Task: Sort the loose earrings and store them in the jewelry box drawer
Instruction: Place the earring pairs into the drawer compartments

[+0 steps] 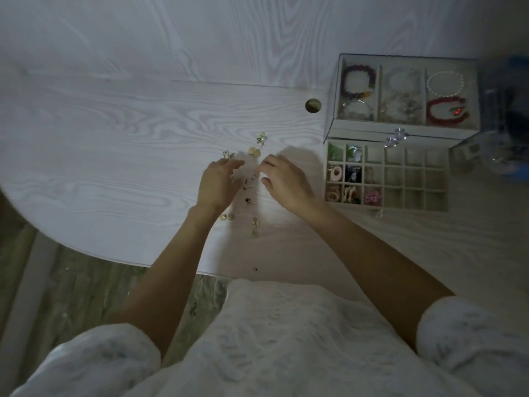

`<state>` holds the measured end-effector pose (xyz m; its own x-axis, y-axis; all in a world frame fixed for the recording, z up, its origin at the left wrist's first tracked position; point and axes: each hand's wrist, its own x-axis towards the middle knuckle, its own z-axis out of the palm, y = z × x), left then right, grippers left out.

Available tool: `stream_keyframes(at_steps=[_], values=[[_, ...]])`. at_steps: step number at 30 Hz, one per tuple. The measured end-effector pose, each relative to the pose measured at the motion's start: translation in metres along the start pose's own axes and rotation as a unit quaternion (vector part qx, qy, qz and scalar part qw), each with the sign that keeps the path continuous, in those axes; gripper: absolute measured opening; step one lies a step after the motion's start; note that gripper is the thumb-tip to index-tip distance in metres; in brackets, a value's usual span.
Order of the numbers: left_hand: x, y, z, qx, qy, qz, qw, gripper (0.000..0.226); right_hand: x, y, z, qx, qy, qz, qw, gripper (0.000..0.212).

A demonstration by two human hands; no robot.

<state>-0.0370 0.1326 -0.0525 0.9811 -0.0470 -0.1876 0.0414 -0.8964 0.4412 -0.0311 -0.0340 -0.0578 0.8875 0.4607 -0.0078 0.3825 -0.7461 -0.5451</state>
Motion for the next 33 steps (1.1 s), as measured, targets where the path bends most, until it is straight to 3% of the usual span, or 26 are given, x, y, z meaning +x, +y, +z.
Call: stream_keyframes(at_steps=[13,19,25,33], values=[[0.015,0.002,0.015,-0.054,0.008,-0.025,0.998,0.017,0.018,-0.009,0.023,-0.009,-0.017,0.117,0.993,0.015],[0.007,0.008,0.020,-0.082,0.017,-0.034,0.996,0.023,-0.006,0.012,0.013,-0.047,0.003,0.153,0.987,0.015],[-0.002,0.014,0.025,-0.058,-0.015,-0.013,0.998,0.040,-0.023,0.016,0.015,-0.079,0.035,0.137,0.987,0.043],[0.004,0.022,0.025,-0.004,-0.026,0.018,1.000,0.019,-0.026,0.016,0.019,-0.081,0.015,0.131,0.988,0.022]])
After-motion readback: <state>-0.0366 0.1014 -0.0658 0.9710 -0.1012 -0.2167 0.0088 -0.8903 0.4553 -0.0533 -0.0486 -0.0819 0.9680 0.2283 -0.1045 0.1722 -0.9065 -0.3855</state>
